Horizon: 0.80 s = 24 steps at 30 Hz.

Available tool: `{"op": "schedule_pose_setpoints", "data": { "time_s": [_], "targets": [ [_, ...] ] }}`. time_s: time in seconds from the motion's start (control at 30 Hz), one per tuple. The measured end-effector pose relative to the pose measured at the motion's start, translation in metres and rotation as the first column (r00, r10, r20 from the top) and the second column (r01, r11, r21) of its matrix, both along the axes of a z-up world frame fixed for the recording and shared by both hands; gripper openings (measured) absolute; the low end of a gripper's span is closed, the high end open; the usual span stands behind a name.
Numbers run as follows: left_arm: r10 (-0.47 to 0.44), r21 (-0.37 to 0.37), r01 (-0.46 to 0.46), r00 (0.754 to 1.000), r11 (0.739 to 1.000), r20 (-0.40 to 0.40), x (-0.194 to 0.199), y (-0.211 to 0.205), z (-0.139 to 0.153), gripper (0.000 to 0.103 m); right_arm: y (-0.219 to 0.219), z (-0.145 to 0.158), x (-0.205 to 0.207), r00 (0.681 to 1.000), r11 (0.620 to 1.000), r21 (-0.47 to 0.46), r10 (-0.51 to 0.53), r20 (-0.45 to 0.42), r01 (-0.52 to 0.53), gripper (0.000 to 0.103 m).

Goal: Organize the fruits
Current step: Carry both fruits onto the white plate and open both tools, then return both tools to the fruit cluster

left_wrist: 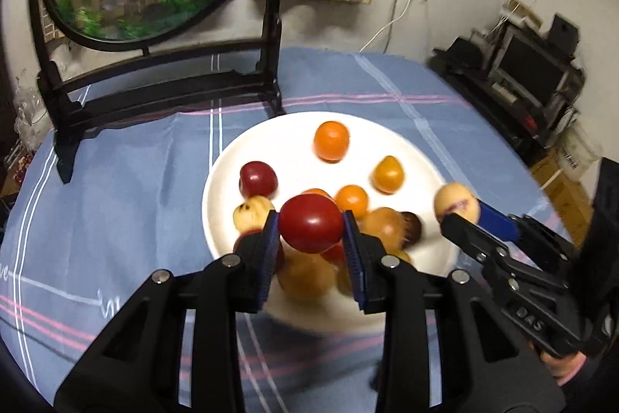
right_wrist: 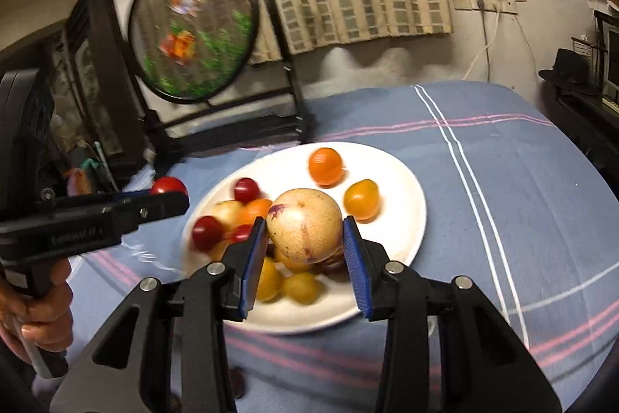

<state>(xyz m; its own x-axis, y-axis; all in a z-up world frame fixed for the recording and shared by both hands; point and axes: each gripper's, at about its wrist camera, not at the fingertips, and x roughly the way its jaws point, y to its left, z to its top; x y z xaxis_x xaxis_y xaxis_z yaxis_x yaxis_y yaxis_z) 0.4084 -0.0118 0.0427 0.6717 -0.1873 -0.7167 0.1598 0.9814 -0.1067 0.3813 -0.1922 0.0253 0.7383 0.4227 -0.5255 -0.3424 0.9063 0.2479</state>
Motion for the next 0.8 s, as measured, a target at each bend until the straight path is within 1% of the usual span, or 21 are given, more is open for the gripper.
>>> {"op": "schedule_pose_setpoints", "data": {
  "time_s": [0.07,0.2,0.23,0.27,0.3,0.33,0.37,0.4,0.43,0.47,0.57,0.7,0.8],
  "targets": [
    [0.009,0.028,-0.008,1.0,1.0,-0.021,0.013,-0.004,-0.011,0.033,-0.001,-0.011,0.011,1.0,1.0,-0.003,-0.005,-0.03,0.005,0.04],
    [0.039,0.076,-0.035,0.998,0.996,-0.041,0.029,-0.008,-0.026,0.035,-0.004,-0.023,0.025,0.999,1.0,-0.02,-0.011,-0.052,0.01,0.04],
    [0.044,0.084,-0.04,0.998,0.996,-0.044,0.032,-0.009,-0.028,0.051,-0.003,-0.025,0.027,0.998,1.0,-0.028,-0.01,-0.054,0.008,0.04],
    [0.055,0.09,-0.053,0.998,0.995,-0.025,0.031,-0.009,-0.027,0.065,-0.002,-0.026,0.028,0.998,0.999,-0.037,-0.011,-0.057,0.009,0.041],
    [0.065,0.096,-0.065,0.998,0.993,-0.001,0.027,-0.007,-0.026,0.067,0.001,-0.028,0.029,0.998,0.999,-0.049,-0.004,-0.064,0.001,0.042],
    [0.07,0.107,-0.072,0.997,0.992,0.024,0.023,-0.007,-0.023,0.071,0.002,-0.029,0.03,0.997,0.998,-0.055,0.005,-0.072,-0.009,0.048],
    [0.067,0.109,-0.07,0.997,0.992,0.028,0.021,-0.007,-0.019,0.075,0.003,-0.029,0.029,0.997,0.998,-0.055,0.014,-0.075,-0.018,0.059],
    [0.065,0.106,-0.068,0.997,0.992,0.032,0.016,-0.007,-0.015,0.076,0.002,-0.026,0.026,0.998,0.998,-0.056,0.009,-0.064,-0.013,0.062],
    [0.064,0.102,-0.068,0.997,0.992,0.041,0.01,-0.005,-0.011,0.077,0.001,-0.022,0.022,0.999,0.998,-0.055,0.003,-0.04,-0.005,0.062],
    [0.06,0.102,-0.066,0.997,0.993,0.055,0.002,-0.004,-0.005,0.081,0.0,-0.018,0.018,1.0,0.999,-0.054,0.005,-0.024,-0.006,0.062],
    [0.069,0.116,-0.081,0.993,0.99,0.1,-0.026,0.0,0.009,0.091,-0.004,-0.007,0.008,1.0,0.999,-0.033,0.007,-0.011,-0.007,0.062],
    [0.08,0.105,-0.093,0.989,0.99,0.126,-0.071,0.014,0.02,0.095,-0.007,0.0,-0.013,1.0,1.0,-0.02,0.015,-0.007,-0.016,0.062],
    [0.114,0.078,-0.126,0.984,0.989,0.137,-0.108,0.029,0.017,0.097,-0.003,0.0,-0.034,0.999,0.998,-0.033,0.047,-0.017,-0.048,0.062]
  ]
}}
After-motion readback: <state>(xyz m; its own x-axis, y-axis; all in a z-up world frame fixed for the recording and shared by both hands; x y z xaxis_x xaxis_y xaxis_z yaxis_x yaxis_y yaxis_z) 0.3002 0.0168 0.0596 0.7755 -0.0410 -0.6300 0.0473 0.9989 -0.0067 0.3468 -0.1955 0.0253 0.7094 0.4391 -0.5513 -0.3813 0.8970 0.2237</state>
